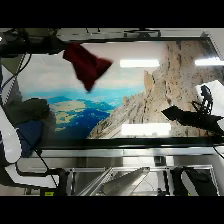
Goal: Fold the shirts.
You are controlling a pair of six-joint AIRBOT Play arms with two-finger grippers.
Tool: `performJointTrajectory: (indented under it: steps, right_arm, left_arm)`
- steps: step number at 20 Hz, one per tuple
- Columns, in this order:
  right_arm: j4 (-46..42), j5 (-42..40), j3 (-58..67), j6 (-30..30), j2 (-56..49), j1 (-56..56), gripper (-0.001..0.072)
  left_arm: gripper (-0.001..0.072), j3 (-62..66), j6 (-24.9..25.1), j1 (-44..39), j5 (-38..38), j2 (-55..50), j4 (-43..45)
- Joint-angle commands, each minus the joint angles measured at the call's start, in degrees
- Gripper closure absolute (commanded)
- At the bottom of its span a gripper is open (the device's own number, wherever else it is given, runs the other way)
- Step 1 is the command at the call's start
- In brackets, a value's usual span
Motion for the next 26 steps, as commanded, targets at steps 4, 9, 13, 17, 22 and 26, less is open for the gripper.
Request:
performJointTrajectory:
  steps: [4, 9, 13, 17, 22, 26]
  right_arm:
    - [-0.22, 2.58, 0.02, -0.90, 0.00, -0.02, 0.0009]
    - [-0.70, 2.34, 0.02, -1.73, -0.02, -0.04, 0.0009]
    - [-5.16, 0.57, 0.02, -1.64, -0.55, -0.15, 0.0009]
    - [-13.31, 2.12, 0.00, 2.71, -4.31, -0.13, 0.0009]
    - [-13.46, 1.64, 0.00, 6.86, -13.49, -0.13, 0.0162]
    - [-10.29, 0.37, 0.00, 5.55, -21.57, -0.02, 0.0373]
  left_arm:
    - [0.0688, -15.13, 1.25, -11.32, -1.55, 2.60, -2.34]
    - [-0.0013, -25.07, 0.98, -12.26, -2.75, -1.03, -2.34]
    - [-0.0013, -25.38, -0.48, -7.17, -10.21, -1.88, 4.94]
    - [-0.0013, -34.49, -0.68, -1.77, -10.23, -0.44, 11.65]
    - [-0.0007, -46.90, 6.19, 3.08, 3.37, -2.14, 1.81]
    - [-0.0007, -48.54, 11.93, 0.42, 3.08, -9.40, -8.90]
